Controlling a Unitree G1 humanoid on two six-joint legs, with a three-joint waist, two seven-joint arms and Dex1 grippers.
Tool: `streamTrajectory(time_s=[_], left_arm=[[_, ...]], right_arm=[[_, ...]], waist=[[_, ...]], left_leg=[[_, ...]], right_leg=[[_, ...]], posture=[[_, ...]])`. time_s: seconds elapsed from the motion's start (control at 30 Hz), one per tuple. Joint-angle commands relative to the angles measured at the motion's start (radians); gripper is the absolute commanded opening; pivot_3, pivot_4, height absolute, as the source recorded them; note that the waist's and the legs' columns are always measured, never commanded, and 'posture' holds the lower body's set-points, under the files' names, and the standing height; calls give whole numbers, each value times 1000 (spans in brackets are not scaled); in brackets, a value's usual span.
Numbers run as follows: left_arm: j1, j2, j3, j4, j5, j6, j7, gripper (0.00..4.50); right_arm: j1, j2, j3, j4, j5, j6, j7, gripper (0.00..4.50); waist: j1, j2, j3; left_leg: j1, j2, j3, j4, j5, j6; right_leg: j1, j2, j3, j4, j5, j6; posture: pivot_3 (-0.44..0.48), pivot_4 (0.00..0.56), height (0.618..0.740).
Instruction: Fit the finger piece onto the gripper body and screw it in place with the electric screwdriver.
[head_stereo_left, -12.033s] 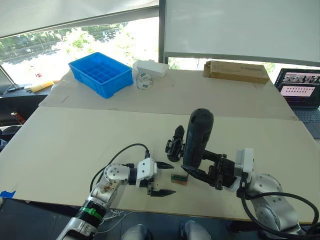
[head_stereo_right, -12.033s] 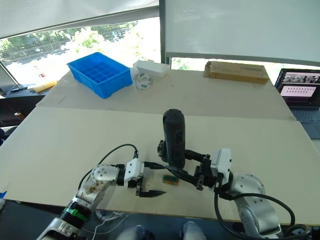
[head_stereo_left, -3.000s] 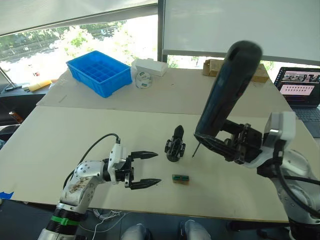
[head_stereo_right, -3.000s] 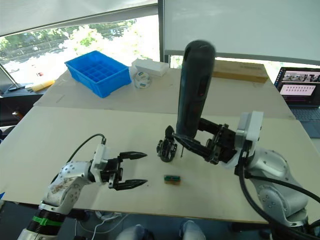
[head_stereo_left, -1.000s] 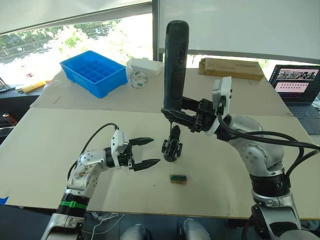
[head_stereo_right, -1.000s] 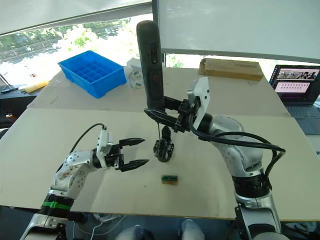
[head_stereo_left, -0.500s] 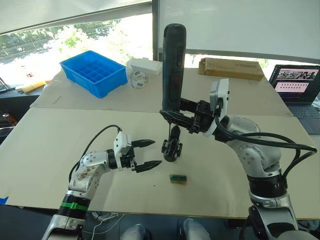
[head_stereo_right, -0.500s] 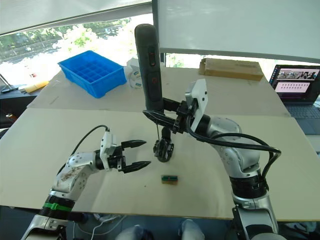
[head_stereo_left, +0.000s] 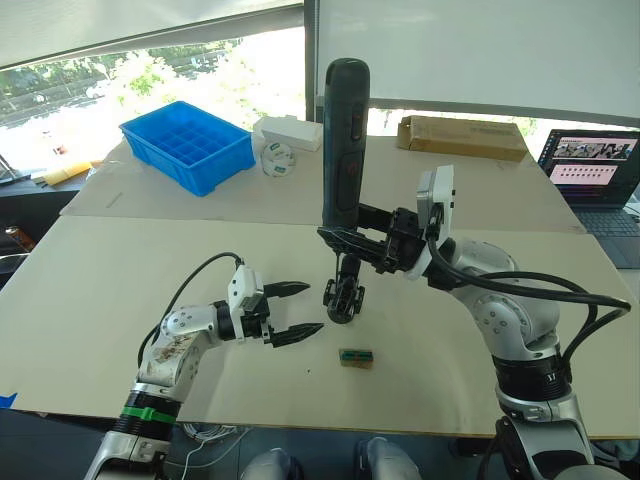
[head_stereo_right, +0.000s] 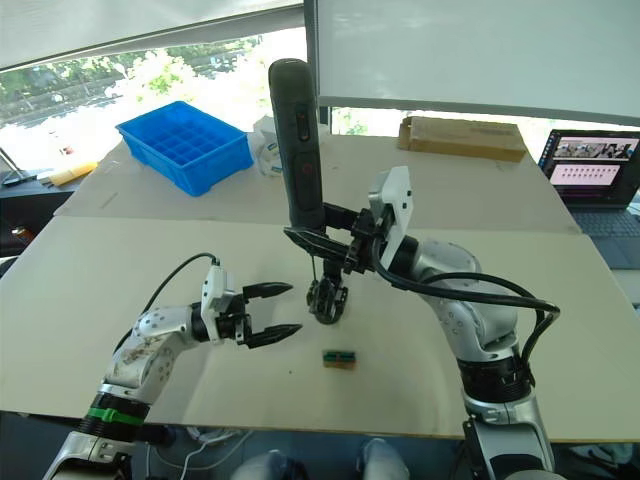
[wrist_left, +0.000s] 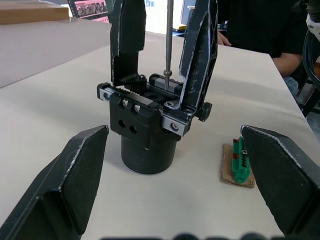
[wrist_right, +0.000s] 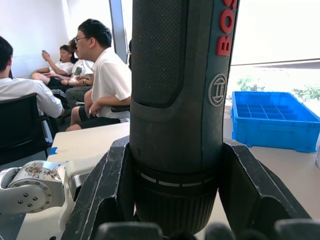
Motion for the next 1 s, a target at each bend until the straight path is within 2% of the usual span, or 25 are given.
streamTrajectory(time_s=[0.03,1.0], left_arm=[[-5,0,-2,-30,4,-1,2,4500],[-8,0,-11,-30,12,18,2,4500]], right_arm=[[-11,-2,-11,-41,12,-19,13,1916],[8,22,0,-25,-32,-36,34,1916]], waist=[[0,0,0],[-1,0,0]], left_leg=[[0,0,0,0,0,0],[0,0,0,0,0,0]], right_leg=[[0,0,0,0,0,0],[0,0,0,0,0,0]], posture=[[0,150,740],[0,150,740]])
